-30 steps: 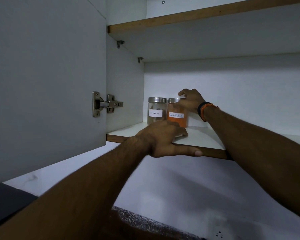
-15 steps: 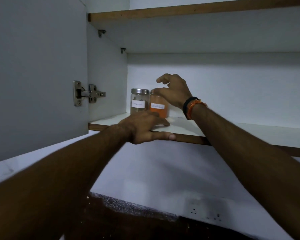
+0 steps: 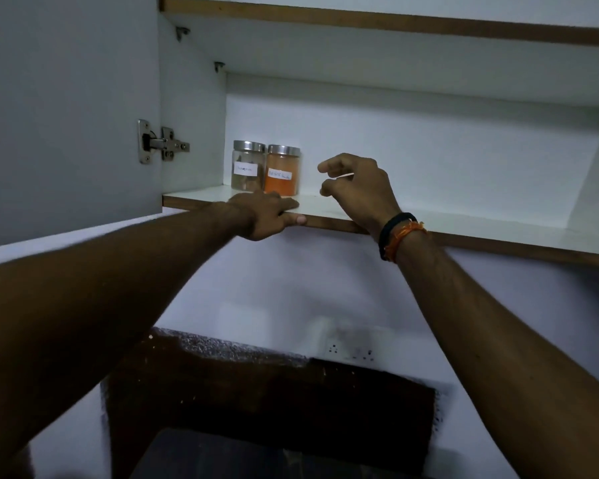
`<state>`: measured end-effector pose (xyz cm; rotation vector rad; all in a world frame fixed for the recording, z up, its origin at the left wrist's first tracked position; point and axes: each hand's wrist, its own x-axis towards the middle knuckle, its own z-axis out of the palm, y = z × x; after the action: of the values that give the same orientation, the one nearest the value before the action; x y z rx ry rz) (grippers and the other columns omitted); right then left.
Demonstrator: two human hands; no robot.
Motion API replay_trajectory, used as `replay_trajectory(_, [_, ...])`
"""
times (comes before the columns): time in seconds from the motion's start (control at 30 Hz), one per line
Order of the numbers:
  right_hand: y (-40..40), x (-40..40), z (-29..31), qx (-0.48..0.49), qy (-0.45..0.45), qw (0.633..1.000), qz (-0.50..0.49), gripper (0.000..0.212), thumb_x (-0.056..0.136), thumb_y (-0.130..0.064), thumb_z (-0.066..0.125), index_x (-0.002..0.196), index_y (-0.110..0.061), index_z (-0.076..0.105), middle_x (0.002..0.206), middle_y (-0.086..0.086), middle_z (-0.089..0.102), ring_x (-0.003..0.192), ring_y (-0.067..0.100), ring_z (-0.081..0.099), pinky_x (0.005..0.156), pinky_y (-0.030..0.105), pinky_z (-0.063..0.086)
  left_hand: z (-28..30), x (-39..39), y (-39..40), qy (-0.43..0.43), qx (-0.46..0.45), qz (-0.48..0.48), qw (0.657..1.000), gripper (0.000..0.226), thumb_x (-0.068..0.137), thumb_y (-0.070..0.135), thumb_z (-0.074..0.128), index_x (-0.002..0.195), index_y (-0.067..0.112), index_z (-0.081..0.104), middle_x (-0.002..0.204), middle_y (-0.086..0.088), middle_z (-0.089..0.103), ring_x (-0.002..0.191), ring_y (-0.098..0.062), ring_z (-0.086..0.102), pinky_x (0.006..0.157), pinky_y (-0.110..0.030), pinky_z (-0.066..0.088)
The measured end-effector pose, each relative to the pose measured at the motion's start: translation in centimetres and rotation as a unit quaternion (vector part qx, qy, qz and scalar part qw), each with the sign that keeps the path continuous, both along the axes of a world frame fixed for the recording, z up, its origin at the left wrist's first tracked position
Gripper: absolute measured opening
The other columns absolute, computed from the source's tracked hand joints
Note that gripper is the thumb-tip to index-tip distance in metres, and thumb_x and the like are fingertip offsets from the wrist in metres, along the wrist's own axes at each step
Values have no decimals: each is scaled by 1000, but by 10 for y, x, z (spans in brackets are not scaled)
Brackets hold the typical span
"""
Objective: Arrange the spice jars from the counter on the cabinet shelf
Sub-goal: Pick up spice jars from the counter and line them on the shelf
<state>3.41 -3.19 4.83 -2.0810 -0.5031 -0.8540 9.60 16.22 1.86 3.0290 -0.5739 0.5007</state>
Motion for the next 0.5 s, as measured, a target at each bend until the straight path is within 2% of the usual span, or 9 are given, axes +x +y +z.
replay_trajectory(0.1, [-8,-21,-14,-6,15,1000,-15,32,80,-11,67,111,-19,72,116,1,66,105,16,62,90,31,53,-6,-13,-10,-15,-11,11,1000,62,102,60,24,152,26,37,151,-10,47,136,-33,45,109,-50,39])
replay_trajectory(0.2, [-16,-37,-28,-12,9,1000,-19,32,81,-11,67,112,-19,71,118,1,64,103,14,58,80,22,49,-16,-25,-18,-49,-18,5,999,56,104,52,33,153,24,34,153,-10,45,138,-34,41,111,-52,34])
replay_trajectory(0.3, [-22,-50,-40,-4,-5,1000,-16,30,83,-11,68,112,-18,71,118,-1,65,104,13,59,80,19,48,-34,-44,-29,-120,-63,-33,990,62,101,46,45,155,20,30,157,-12,37,145,-34,30,117,-51,24])
replay_trajectory(0.4, [-26,-60,-54,15,-8,1000,-10,27,84,-9,68,110,-15,72,112,-1,69,99,10,62,79,12,48,-56,-70,-41,-179,-97,-103,974,63,97,37,55,152,15,36,154,-14,38,144,-33,30,116,-50,23])
replay_trajectory(0.5, [-32,-69,-73,31,-1,1000,-2,27,84,-3,66,108,-11,73,108,1,70,101,12,64,89,23,54,-81,-93,-49,-205,-121,-151,959,63,93,30,61,149,12,40,151,-14,42,140,-34,34,112,-49,29])
